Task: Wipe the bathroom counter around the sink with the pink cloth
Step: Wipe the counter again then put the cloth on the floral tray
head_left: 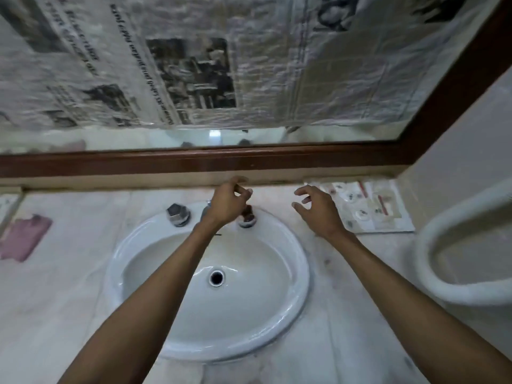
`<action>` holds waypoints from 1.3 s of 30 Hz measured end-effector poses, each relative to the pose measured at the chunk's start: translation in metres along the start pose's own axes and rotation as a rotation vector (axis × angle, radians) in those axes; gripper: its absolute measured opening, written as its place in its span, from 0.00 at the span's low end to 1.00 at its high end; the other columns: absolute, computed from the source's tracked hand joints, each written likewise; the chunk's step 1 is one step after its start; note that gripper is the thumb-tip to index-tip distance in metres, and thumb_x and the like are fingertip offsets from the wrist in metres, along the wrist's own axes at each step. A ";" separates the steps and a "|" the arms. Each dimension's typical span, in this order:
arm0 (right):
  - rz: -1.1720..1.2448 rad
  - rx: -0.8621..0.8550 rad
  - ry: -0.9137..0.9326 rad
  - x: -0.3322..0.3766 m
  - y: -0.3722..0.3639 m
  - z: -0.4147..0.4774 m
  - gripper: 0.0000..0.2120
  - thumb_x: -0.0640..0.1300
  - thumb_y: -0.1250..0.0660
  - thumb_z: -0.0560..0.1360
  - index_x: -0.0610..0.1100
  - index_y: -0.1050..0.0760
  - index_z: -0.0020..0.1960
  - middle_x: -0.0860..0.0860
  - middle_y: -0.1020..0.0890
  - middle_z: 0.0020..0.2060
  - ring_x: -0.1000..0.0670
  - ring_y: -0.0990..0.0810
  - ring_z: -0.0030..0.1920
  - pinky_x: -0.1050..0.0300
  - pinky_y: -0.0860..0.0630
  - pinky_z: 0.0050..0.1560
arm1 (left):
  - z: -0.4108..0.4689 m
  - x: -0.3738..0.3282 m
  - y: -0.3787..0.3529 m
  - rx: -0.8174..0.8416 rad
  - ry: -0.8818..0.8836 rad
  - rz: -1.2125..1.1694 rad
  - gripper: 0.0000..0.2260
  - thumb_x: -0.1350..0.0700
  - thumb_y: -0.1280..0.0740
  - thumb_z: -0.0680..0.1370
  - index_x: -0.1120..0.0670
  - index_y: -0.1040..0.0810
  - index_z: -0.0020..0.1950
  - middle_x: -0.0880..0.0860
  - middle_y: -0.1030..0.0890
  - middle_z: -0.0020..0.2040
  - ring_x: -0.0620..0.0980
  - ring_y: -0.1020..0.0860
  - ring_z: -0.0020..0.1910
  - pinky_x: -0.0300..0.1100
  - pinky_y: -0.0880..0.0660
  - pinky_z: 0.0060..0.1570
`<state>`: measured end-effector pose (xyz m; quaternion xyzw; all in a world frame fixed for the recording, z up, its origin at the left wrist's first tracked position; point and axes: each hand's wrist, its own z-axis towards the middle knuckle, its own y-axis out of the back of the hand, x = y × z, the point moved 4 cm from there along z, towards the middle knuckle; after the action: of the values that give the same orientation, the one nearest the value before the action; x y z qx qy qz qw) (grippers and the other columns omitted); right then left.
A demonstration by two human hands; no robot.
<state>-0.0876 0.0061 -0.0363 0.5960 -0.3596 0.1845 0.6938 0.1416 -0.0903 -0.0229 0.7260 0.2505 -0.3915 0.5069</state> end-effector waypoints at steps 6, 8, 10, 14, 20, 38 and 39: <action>0.003 0.116 0.138 0.144 -0.113 0.001 0.10 0.49 0.29 0.75 0.51 0.21 0.56 0.57 0.18 0.53 0.53 0.20 0.48 0.52 0.23 0.52 | -0.061 0.067 0.154 -0.186 0.020 0.051 0.14 0.52 0.33 0.79 0.50 0.21 0.65 0.48 0.16 0.43 0.54 0.15 0.44 0.47 0.20 0.49; 0.016 0.138 0.163 0.188 -0.154 -0.005 0.10 0.49 0.29 0.75 0.52 0.22 0.56 0.58 0.18 0.53 0.53 0.20 0.47 0.52 0.23 0.53 | -0.081 0.098 0.201 -0.213 0.012 0.085 0.14 0.51 0.33 0.79 0.49 0.20 0.64 0.46 0.17 0.43 0.54 0.15 0.43 0.50 0.19 0.53; 0.016 0.153 0.163 0.224 -0.191 -0.013 0.09 0.52 0.30 0.74 0.57 0.23 0.54 0.61 0.19 0.51 0.54 0.20 0.48 0.50 0.22 0.53 | -0.098 0.132 0.242 -0.231 0.017 0.125 0.14 0.50 0.33 0.79 0.49 0.21 0.64 0.44 0.17 0.42 0.53 0.15 0.44 0.51 0.20 0.55; -0.021 0.228 0.234 0.292 -0.265 -0.029 0.09 0.52 0.31 0.76 0.54 0.23 0.56 0.59 0.19 0.52 0.55 0.20 0.47 0.55 0.24 0.50 | -0.132 0.201 0.316 -0.275 0.053 0.160 0.14 0.51 0.32 0.80 0.49 0.22 0.66 0.42 0.19 0.40 0.53 0.16 0.47 0.50 0.21 0.55; -0.039 0.359 0.226 0.354 -0.368 -0.037 0.12 0.51 0.33 0.78 0.49 0.24 0.60 0.54 0.20 0.57 0.52 0.21 0.49 0.52 0.24 0.52 | -0.150 0.302 0.396 -0.307 0.178 0.196 0.15 0.52 0.32 0.80 0.51 0.23 0.67 0.42 0.19 0.44 0.51 0.18 0.55 0.49 0.21 0.56; -0.201 0.431 0.242 0.373 -0.557 0.040 0.18 0.47 0.35 0.78 0.43 0.29 0.66 0.46 0.27 0.66 0.42 0.32 0.68 0.44 0.32 0.66 | -0.064 0.456 0.432 -0.166 0.133 0.601 0.29 0.40 0.36 0.81 0.58 0.31 0.75 0.60 0.32 0.78 0.61 0.33 0.77 0.52 0.32 0.71; -0.202 0.415 0.245 0.373 -0.559 0.040 0.18 0.47 0.35 0.78 0.43 0.29 0.66 0.46 0.28 0.66 0.42 0.32 0.68 0.44 0.32 0.66 | -0.065 0.460 0.429 -0.166 0.131 0.610 0.30 0.40 0.39 0.82 0.59 0.31 0.76 0.61 0.33 0.79 0.62 0.35 0.79 0.54 0.34 0.73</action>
<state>0.5352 -0.2204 -0.1549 0.7315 -0.1661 0.2551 0.6101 0.7496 -0.1996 -0.1579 0.7475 0.0846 -0.1520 0.6410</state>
